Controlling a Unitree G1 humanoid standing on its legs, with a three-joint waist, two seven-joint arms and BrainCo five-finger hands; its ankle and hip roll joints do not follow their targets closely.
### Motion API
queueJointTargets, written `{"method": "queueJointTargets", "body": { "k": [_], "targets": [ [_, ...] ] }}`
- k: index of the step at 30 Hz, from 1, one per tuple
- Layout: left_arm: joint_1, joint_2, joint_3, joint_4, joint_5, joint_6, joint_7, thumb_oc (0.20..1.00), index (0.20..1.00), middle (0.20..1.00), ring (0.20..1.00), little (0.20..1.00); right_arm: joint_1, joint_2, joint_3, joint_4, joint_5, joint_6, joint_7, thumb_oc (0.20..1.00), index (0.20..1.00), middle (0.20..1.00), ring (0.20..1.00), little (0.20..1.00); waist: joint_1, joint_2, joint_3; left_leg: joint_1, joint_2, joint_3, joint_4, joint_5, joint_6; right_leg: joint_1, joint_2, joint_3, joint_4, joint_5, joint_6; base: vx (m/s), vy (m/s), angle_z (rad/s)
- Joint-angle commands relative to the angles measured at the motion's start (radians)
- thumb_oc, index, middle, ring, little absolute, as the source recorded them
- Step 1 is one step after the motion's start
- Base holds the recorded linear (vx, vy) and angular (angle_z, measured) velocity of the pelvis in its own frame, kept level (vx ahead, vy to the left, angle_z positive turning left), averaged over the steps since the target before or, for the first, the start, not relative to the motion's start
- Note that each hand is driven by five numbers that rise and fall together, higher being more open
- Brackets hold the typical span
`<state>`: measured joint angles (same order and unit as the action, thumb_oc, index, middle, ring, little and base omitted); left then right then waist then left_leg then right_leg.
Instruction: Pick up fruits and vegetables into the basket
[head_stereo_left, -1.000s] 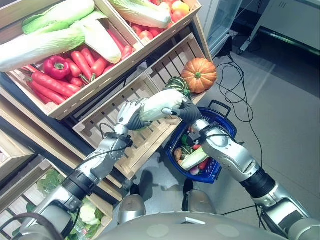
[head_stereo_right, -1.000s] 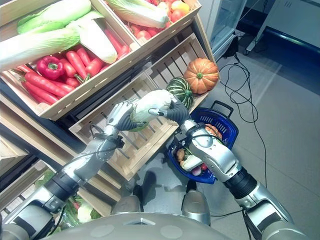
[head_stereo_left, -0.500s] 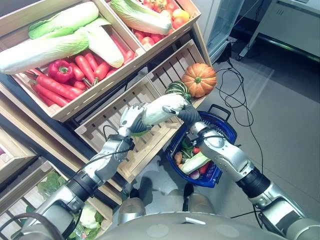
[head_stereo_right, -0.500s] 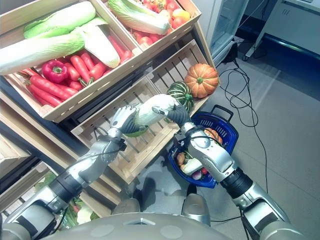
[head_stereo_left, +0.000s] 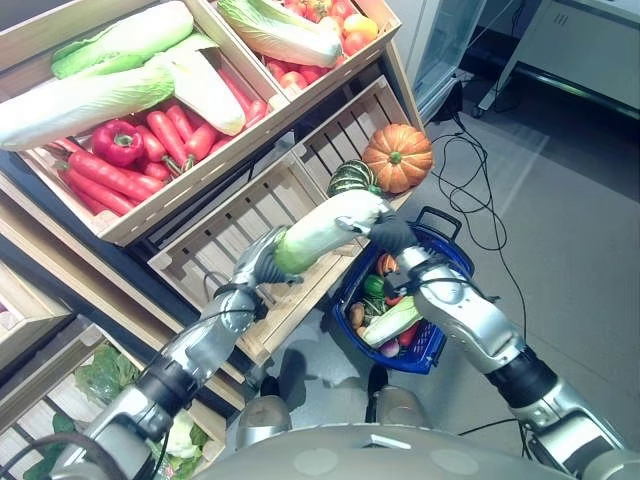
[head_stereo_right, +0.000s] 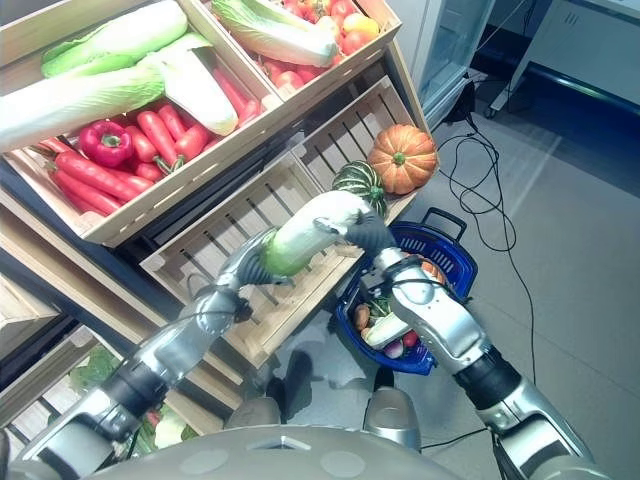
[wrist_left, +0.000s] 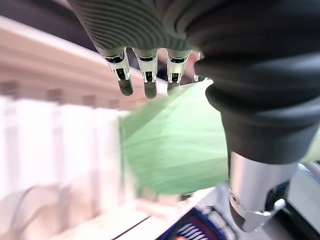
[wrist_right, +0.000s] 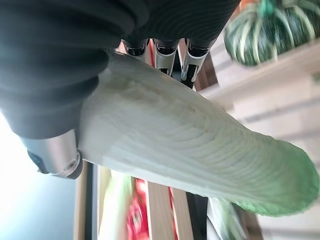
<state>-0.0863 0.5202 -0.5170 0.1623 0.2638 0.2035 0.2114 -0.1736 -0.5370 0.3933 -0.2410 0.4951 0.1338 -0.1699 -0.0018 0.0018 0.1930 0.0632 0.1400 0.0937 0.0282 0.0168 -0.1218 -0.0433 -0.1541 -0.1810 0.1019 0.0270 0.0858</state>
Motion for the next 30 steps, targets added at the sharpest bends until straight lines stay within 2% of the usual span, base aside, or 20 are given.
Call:
{"method": "queueJointTargets", "body": {
  "k": [1, 7, 10, 15, 22, 26, 30],
  "targets": [
    [0.028, 0.047, 0.058, 0.010, -0.050, -0.085, 0.061, 1.000, 1.000, 1.000, 1.000, 1.000, -0.022, -0.037, -0.152, -0.154, -0.040, -0.137, -0.024, 0.200, 0.200, 0.200, 0.200, 0.200, 0.003, -0.029, 0.043, -0.024, 0.009, 0.025, 0.060, -0.111, 0.046, 0.062, -0.059, 0.023, 0.035, -0.109, 0.094, -0.03, -0.030, -0.01],
    [0.147, 0.047, 0.181, 0.091, -0.104, -0.188, 0.119, 1.000, 1.000, 1.000, 1.000, 1.000, 0.106, -0.107, -0.336, -0.150, -0.056, -0.211, -0.058, 0.200, 0.200, 0.200, 0.200, 0.200, -0.007, -0.034, 0.070, -0.054, 0.018, 0.038, 0.074, -0.108, 0.046, 0.028, -0.052, 0.025, 0.052, -0.111, 0.087, -0.06, -0.053, -0.01],
    [0.188, 0.054, 0.245, 0.124, -0.127, -0.248, 0.157, 1.000, 1.000, 1.000, 1.000, 1.000, 0.159, -0.134, -0.431, -0.131, -0.046, -0.247, -0.087, 0.200, 0.200, 0.200, 0.200, 0.200, -0.018, -0.035, 0.107, -0.087, 0.025, 0.042, 0.085, -0.100, 0.044, -0.006, -0.047, 0.025, 0.067, -0.111, 0.079, -0.13, -0.069, -0.01],
    [0.221, 0.067, 0.308, 0.127, -0.188, -0.388, 0.174, 1.000, 1.000, 1.000, 1.000, 1.000, 0.211, -0.149, -0.525, -0.074, -0.021, -0.277, -0.117, 0.200, 0.200, 0.200, 0.200, 0.200, -0.029, -0.023, 0.176, -0.153, 0.029, 0.038, 0.098, -0.081, 0.040, -0.073, -0.034, 0.025, 0.095, -0.113, 0.063, -0.15, -0.051, 0.00],
    [0.247, 0.074, 0.317, 0.086, -0.201, -0.531, 0.138, 1.000, 1.000, 1.000, 1.000, 1.000, 0.201, -0.117, -0.548, 0.087, 0.113, -0.290, -0.069, 0.200, 0.200, 0.200, 0.200, 0.200, -0.023, 0.013, 0.266, -0.250, 0.032, 0.021, 0.131, -0.048, 0.030, -0.170, -0.026, -0.002, 0.165, -0.124, 0.032, -0.13, -0.057, 0.03],
    [0.252, 0.079, 0.311, 0.111, -0.225, -0.553, 0.193, 1.000, 1.000, 1.000, 1.000, 1.000, 0.142, -0.099, -0.519, 0.240, 0.141, -0.279, -0.054, 0.200, 0.200, 0.200, 0.200, 0.200, -0.010, 0.045, 0.324, -0.313, 0.032, 0.011, 0.160, -0.030, 0.021, -0.239, -0.033, -0.024, 0.233, -0.143, 0.009, -0.10, -0.037, 0.00],
    [0.259, 0.057, 0.319, 0.189, -0.311, -0.556, 0.204, 1.000, 1.000, 1.000, 1.000, 1.000, 0.063, -0.083, -0.492, 0.386, 0.167, -0.256, -0.052, 0.200, 0.200, 0.200, 0.200, 0.200, 0.007, 0.078, 0.327, -0.394, 0.024, -0.002, 0.178, -0.013, 0.018, -0.331, -0.044, -0.037, 0.288, -0.155, -0.008, -0.05, -0.031, 0.02]
  ]
}}
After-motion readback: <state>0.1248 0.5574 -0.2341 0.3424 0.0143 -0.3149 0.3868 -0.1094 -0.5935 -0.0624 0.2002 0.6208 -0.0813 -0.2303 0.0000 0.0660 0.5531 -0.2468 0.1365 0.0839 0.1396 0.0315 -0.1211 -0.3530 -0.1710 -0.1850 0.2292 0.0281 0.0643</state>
